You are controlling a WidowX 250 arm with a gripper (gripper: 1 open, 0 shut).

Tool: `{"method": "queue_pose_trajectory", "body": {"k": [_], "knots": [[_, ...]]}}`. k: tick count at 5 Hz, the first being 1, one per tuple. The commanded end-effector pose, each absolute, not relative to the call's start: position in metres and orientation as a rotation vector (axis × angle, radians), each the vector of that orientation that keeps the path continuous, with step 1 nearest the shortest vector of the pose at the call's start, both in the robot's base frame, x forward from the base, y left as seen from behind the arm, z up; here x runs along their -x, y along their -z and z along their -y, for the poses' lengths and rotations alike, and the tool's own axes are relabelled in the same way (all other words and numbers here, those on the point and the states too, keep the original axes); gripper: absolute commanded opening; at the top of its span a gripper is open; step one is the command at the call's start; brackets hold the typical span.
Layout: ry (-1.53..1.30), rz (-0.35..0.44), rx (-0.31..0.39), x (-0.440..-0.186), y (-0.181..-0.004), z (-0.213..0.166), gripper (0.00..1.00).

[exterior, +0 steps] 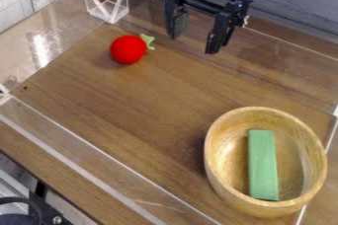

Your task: Move the red object to the right side of the table

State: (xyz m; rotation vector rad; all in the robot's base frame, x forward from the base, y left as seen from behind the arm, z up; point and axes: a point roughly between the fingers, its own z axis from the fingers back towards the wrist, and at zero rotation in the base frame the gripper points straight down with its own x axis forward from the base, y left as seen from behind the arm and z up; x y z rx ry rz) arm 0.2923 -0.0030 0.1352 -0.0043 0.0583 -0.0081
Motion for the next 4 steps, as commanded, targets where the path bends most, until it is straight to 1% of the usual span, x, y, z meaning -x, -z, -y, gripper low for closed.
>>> {"method": "queue_pose_trajectory", "body": {"k": [1,2,3,4], "knots": [[0.073,-0.079,0.008,-0.28,-0.129,-0.005,1.0],[0.174,-0.081,0.016,-0.276,-0.125,-0.027,1.0],[0.208,-0.041,0.024,-0.273,-0.118,-0.068,1.0],[0.251,0.037,0.066,-0.269,-0.114,-0.105,1.0]]}}
